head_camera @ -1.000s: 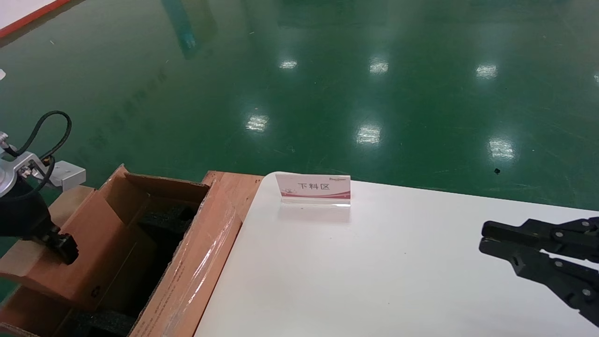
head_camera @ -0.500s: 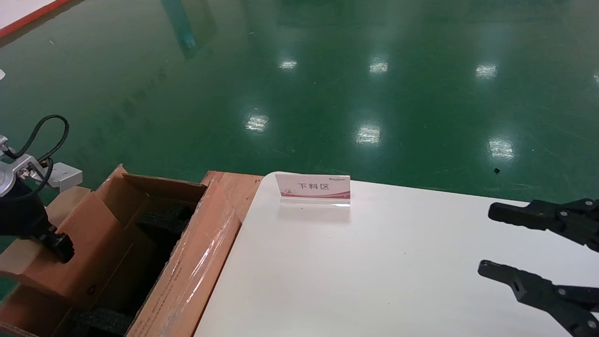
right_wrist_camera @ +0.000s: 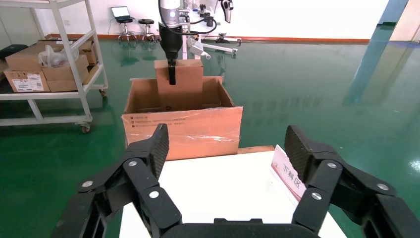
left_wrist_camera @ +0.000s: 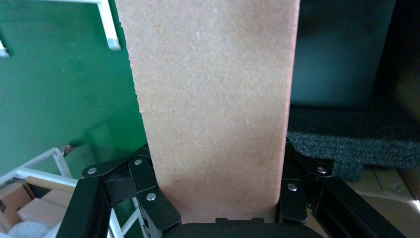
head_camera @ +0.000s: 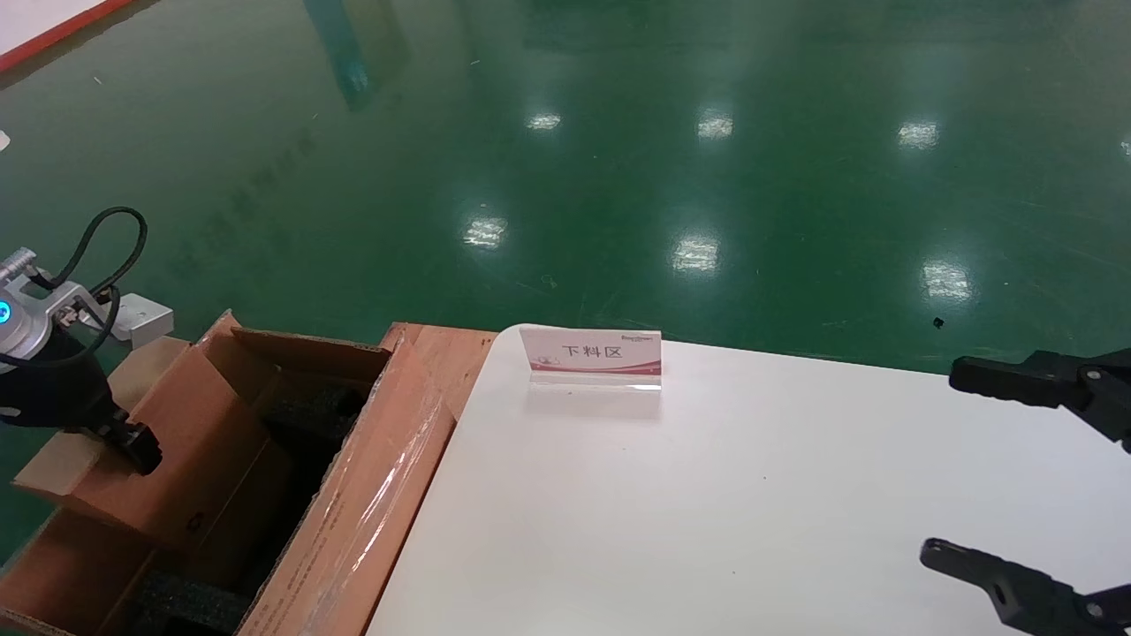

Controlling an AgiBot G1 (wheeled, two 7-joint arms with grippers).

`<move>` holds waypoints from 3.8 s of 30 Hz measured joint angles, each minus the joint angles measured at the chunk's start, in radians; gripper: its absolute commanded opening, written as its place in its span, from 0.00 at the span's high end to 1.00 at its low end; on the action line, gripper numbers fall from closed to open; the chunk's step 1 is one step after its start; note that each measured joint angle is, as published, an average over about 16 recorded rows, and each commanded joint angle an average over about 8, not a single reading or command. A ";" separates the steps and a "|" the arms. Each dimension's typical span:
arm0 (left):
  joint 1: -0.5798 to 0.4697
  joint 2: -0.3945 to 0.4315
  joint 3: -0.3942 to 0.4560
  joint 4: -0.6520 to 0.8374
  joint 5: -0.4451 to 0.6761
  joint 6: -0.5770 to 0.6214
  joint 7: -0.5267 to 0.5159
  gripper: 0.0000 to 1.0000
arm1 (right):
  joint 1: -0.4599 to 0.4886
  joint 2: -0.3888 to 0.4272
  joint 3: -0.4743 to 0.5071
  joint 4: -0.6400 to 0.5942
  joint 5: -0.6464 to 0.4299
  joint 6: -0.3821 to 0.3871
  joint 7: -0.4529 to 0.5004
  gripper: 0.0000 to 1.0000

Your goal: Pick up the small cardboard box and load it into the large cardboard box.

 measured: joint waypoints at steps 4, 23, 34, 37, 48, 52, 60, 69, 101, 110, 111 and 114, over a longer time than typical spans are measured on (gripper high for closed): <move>0.023 0.007 -0.004 0.024 -0.010 -0.013 0.012 1.00 | 0.000 0.000 0.000 0.000 0.000 0.000 0.000 0.00; 0.155 0.031 -0.029 0.168 -0.082 -0.062 0.096 1.00 | 0.000 0.000 -0.001 0.000 0.001 0.000 -0.001 0.00; 0.219 0.047 -0.045 0.258 -0.128 -0.059 0.149 0.52 | 0.000 0.001 -0.002 0.000 0.001 0.001 -0.001 0.00; 0.227 0.050 -0.048 0.272 -0.134 -0.056 0.156 0.15 | 0.000 0.001 -0.002 0.000 0.001 0.001 -0.001 0.00; 0.232 0.053 -0.048 0.281 -0.138 -0.053 0.160 0.00 | 0.000 0.001 -0.002 0.000 0.001 0.001 -0.001 0.00; 0.230 0.052 -0.047 0.278 -0.136 -0.053 0.159 0.00 | 0.000 0.001 -0.002 0.000 0.001 0.001 -0.001 0.00; 0.227 0.050 -0.047 0.274 -0.133 -0.054 0.158 0.00 | 0.000 0.001 -0.002 0.000 0.001 0.001 -0.001 0.00; 0.210 0.051 -0.054 0.240 -0.133 -0.059 0.183 0.00 | 0.000 0.001 -0.002 -0.001 0.001 0.001 -0.001 0.00; -0.072 -0.242 -0.299 -0.290 -0.302 -0.158 0.491 0.00 | 0.001 0.001 -0.003 -0.001 0.002 0.001 -0.002 0.00; 0.082 -0.221 -0.513 -0.310 -0.347 -0.115 0.569 0.00 | 0.001 0.001 -0.003 -0.002 0.002 0.002 -0.002 0.00; 0.106 -0.217 -0.544 -0.312 -0.353 -0.108 0.580 0.00 | 0.001 0.001 -0.003 -0.002 0.002 0.002 -0.002 0.00; 0.179 -0.204 -0.641 -0.317 -0.371 -0.086 0.616 0.00 | 0.001 0.001 -0.003 -0.002 0.002 0.002 -0.002 0.00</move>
